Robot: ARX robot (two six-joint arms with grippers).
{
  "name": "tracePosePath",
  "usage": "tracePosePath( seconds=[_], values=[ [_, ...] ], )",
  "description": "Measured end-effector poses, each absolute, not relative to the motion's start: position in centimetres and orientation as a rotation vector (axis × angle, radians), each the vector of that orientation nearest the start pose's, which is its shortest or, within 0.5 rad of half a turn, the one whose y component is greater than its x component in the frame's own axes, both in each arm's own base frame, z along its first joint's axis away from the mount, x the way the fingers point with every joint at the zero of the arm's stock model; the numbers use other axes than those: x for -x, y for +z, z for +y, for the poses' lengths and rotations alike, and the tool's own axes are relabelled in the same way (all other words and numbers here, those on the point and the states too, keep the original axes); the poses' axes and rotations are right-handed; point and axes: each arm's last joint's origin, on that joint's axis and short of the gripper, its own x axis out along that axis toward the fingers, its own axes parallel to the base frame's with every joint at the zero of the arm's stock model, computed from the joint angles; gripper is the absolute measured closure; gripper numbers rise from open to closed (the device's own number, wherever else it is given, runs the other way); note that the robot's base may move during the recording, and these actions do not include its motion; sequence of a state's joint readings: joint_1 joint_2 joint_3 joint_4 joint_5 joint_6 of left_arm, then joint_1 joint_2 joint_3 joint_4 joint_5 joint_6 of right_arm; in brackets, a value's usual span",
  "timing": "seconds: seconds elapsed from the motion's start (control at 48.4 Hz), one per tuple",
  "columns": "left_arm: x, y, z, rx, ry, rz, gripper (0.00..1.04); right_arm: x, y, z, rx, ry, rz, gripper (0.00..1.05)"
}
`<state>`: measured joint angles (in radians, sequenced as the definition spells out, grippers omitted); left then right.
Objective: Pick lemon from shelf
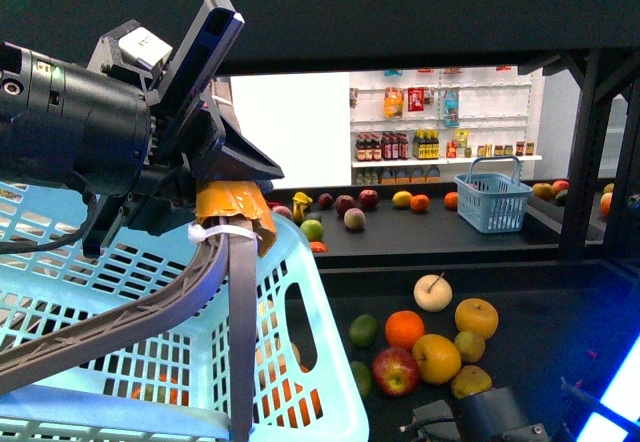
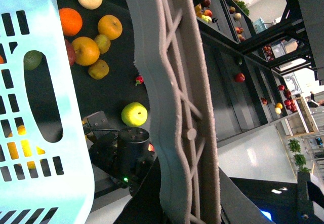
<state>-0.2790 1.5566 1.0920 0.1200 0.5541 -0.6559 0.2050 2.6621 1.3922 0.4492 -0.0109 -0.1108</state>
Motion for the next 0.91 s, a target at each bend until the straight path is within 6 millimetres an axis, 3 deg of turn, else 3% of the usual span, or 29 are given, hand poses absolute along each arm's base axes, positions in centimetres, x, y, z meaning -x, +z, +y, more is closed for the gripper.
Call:
tracePosePath(
  seconds=[0.268, 0.392, 0.537, 0.743, 0.908],
  values=[
    [-33.1, 28.0, -11.1, 0.659, -0.681, 0.61, 0.95, -43.6, 0.1, 6.2, 0.135, 0.191, 0.721, 0.47],
    [-33.1, 28.0, -11.1, 0.659, -0.68, 0.61, 0.95, -42.8, 6.0, 4.3, 0.106, 0.176, 0.635, 0.47],
    [-33.1, 28.0, -11.1, 0.659, -0.681, 0.61, 0.95, -41.9, 11.4, 3.3, 0.088, 0.18, 0.559, 0.47],
    [-33.1, 28.0, -11.1, 0.659, -0.681, 0.61, 0.95, -40.3, 19.1, 3.8, 0.054, 0.228, 0.451, 0.48],
    [-33.1, 28.0, -11.1, 0.659, -0.681, 0.61, 0.95, -38.7, 24.1, 6.7, 0.018, 0.328, 0.389, 0.48]
  ],
)
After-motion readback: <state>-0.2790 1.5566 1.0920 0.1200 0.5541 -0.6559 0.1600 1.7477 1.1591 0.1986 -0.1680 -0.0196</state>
